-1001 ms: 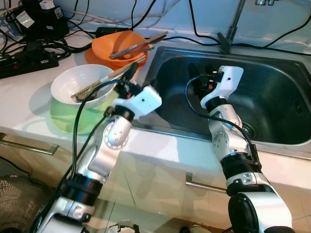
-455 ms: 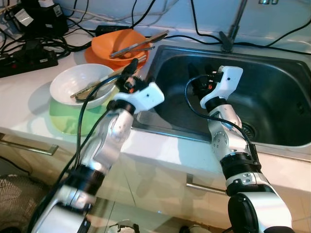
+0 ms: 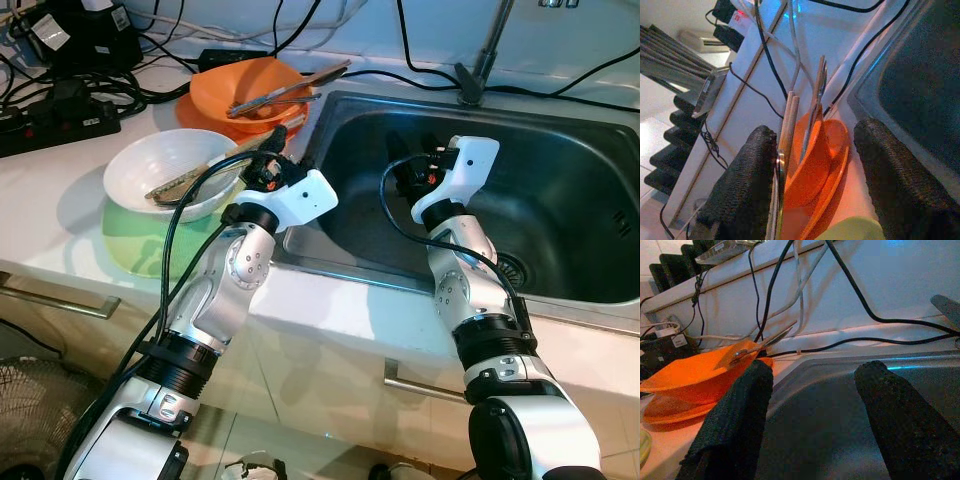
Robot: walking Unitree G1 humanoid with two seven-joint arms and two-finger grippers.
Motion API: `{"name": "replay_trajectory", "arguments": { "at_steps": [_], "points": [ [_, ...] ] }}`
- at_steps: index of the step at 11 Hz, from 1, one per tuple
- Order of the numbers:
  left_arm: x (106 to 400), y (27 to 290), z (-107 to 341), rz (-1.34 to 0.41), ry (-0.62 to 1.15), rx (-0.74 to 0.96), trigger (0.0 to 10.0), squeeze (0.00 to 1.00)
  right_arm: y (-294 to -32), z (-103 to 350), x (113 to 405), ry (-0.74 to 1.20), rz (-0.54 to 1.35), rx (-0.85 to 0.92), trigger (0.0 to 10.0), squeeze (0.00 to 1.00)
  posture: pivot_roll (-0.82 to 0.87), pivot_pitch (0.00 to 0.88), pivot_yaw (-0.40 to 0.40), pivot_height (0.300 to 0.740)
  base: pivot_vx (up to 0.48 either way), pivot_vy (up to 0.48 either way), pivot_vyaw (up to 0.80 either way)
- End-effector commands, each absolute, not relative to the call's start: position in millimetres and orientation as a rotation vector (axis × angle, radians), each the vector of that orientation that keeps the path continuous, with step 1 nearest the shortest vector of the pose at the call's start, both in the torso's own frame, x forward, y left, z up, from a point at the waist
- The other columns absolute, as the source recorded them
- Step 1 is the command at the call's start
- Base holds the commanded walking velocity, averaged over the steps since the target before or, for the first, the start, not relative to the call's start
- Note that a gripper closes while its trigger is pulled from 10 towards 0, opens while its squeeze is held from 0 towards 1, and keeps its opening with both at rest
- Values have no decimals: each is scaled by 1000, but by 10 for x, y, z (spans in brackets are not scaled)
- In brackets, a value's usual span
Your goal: Kitchen organization
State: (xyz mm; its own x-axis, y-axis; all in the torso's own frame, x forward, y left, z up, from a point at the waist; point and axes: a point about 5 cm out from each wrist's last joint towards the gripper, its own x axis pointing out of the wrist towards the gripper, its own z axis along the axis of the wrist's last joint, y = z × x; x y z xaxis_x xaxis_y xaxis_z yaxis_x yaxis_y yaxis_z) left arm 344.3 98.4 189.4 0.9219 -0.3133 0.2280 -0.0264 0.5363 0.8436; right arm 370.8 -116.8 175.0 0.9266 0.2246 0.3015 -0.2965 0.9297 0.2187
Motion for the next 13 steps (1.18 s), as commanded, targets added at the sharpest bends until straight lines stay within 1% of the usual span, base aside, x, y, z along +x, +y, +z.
{"name": "replay_trajectory", "arguments": {
  "at_steps": [1, 4, 8, 11, 12, 13],
  "points": [
    [3460, 957, 1945, -176, -396, 1010, 0, 0, -1129, 1768, 3720, -273, 287, 266, 10000, 0, 113, 74, 12, 740, 0, 0, 0],
    [3436, 944, 2040, -150, -460, 995, 0, 0, -1134, 1774, 3722, -276, 283, 266, 10000, 0, 115, 75, 9, 740, 0, 0, 0],
    [3415, 1004, 2214, -50, -549, 1000, 0, 0, -1122, 1778, 3726, -277, 285, 268, 10000, 0, 120, 71, 7, 740, 0, 0, 0],
    [3421, 1019, 2179, -49, -528, 1007, 0, 0, -1123, 1776, 3728, -274, 285, 269, 10000, 0, 119, 72, 7, 740, 0, 0, 0],
    [3418, 1020, 2153, -55, -518, 1008, 9490, 0, -1119, 1772, 3728, -273, 286, 269, 10000, 0, 120, 72, 8, 740, 0, 0, 0],
    [3410, 1017, 2126, -63, -510, 1014, 10000, 0, -1117, 1768, 3727, -272, 286, 269, 10000, 0, 120, 71, 8, 740, 0, 0, 0]
  ]
}}
